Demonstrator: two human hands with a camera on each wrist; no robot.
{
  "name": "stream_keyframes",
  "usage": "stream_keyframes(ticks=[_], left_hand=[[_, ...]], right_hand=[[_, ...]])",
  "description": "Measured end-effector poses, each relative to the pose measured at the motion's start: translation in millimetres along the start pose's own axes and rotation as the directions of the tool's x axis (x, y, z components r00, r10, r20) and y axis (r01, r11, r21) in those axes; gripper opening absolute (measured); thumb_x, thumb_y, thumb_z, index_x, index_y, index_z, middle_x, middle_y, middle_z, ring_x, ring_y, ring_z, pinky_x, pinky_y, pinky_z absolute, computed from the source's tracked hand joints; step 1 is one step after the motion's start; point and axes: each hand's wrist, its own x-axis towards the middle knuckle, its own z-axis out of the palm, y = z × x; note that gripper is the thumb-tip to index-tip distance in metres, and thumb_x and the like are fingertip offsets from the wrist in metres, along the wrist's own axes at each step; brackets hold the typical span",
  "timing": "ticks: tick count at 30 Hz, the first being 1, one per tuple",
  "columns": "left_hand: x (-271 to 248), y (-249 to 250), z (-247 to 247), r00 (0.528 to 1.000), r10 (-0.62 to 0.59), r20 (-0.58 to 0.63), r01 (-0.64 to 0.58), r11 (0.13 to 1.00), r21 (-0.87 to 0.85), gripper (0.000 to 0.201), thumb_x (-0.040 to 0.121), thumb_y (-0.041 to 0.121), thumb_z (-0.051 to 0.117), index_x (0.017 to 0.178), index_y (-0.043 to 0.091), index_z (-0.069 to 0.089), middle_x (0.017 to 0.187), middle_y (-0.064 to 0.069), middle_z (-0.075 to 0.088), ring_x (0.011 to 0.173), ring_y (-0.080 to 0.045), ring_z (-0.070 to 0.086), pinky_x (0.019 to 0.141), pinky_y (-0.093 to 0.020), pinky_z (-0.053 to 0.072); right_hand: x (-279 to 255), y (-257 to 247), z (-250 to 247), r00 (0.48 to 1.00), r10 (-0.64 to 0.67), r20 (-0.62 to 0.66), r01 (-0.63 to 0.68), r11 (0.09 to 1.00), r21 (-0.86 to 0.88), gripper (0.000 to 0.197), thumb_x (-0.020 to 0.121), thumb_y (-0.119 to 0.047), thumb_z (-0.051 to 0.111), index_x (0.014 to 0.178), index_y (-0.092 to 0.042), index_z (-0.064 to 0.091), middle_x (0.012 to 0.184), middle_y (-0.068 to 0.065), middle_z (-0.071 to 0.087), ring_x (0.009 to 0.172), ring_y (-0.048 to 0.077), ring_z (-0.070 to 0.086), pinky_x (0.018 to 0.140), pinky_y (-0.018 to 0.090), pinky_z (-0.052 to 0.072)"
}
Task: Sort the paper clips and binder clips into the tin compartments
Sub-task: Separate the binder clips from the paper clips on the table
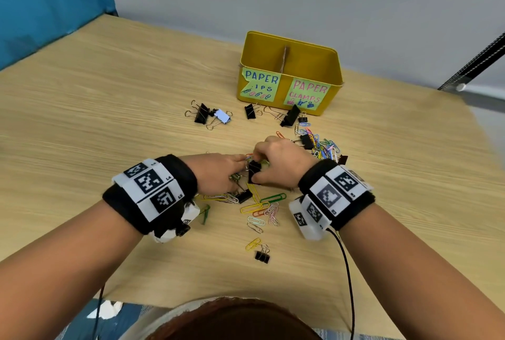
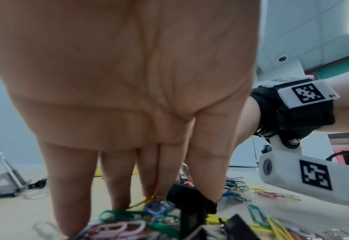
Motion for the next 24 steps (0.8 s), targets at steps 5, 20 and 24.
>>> stream_keyframes(ticks=[5,20,24], left_hand=[[-1.5,-12.3,0.2,0.999,-0.008,-0.034,0.007,1.000,-0.018,0.058,0.093,0.015,0.044,0.148,0.016,0.025,0.160,0.007,0.004,0.138,-0.023,0.034,0.110,-0.033,0.034],[-8.2,-19.5,2.2,0.974,-0.090,-0.208,0.060,0.988,-0.143,0.029,0.071,0.018,0.076,0.095,0.018,0.060,0.076,0.009,0.048,0.078,-0.014,0.050,0.065,-0.024,0.041],[-7.7,-23.7,5.6,0.983,-0.091,-0.157,0.076,0.992,-0.100,0.021,0.071,0.018,0.075,0.091,0.018,0.069,0.079,0.006,0.051,0.076,-0.013,0.051,0.067,-0.024,0.041]], right_hand=[[8.4,-2.5,1.4,1.000,-0.025,-0.014,0.025,0.999,0.023,0.046,0.075,-0.034,0.065,0.118,-0.024,0.056,0.119,0.008,0.049,0.114,0.029,0.045,0.098,0.038,0.042],[31.7,-5.2,-7.6,0.988,-0.101,0.118,0.077,0.978,0.194,0.020,0.085,-0.027,0.064,0.097,-0.011,0.067,0.082,0.000,0.056,0.078,0.016,0.051,0.068,0.024,0.037],[34.2,3.6,-11.1,1.000,-0.013,0.023,-0.003,0.811,0.585,0.016,0.090,-0.022,0.057,0.075,-0.017,0.057,0.065,0.002,0.056,0.049,0.008,0.050,0.045,0.014,0.040]])
